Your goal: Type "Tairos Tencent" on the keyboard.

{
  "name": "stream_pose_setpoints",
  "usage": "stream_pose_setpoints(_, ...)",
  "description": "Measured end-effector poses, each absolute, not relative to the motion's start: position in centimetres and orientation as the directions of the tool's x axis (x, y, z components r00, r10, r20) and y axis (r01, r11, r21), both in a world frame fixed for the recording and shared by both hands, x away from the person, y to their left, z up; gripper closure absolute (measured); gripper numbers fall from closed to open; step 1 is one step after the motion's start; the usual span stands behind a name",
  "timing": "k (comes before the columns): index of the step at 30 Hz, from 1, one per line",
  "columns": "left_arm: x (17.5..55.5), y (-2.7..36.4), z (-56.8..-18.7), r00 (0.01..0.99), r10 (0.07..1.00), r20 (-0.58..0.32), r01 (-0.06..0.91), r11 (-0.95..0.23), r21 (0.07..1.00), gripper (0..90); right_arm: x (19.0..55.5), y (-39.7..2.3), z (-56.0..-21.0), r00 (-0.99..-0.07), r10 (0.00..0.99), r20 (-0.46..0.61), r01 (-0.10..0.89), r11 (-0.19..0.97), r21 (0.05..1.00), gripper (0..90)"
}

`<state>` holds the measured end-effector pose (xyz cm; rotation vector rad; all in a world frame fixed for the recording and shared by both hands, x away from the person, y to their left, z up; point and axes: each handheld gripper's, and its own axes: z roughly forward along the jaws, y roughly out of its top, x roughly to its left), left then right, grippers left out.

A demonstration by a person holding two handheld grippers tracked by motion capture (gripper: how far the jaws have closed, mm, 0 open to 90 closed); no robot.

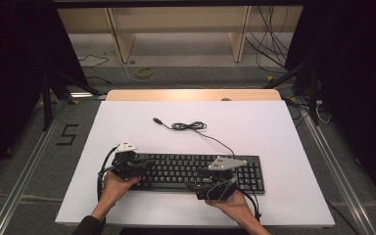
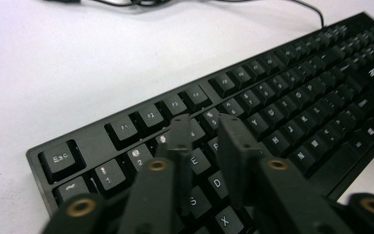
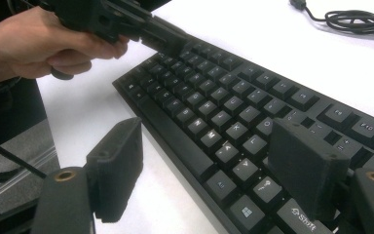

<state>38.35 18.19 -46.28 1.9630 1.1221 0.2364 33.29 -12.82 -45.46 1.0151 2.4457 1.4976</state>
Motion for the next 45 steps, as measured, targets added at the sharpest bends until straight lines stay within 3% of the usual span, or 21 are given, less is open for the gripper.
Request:
stream_pose_setpoints(8, 38.6, 17.7, -46.7, 0.6, 0.771, -0.211, 0.622, -0.285, 0.729, 88.9, 33.2, -12.8, -45.4, -0.775, 0.582, 0.246, 0.484, 0.297, 0.823, 29.6)
stream_pose_setpoints(32, 38.9, 17.3, -47.7, 0.592, 0.781, -0.199, 0.644, -0.311, 0.699, 88.9, 33.2, -12.8, -45.4, -0.776, 0.58, 0.247, 0.484, 0.297, 0.823, 29.6)
stream_pose_setpoints(45, 38.4, 17.8, -46.6, 0.592, 0.779, -0.207, 0.624, -0.28, 0.729, 83.4, 33.2, -12.9, -45.4, -0.773, 0.583, 0.249, 0.486, 0.293, 0.823, 29.6)
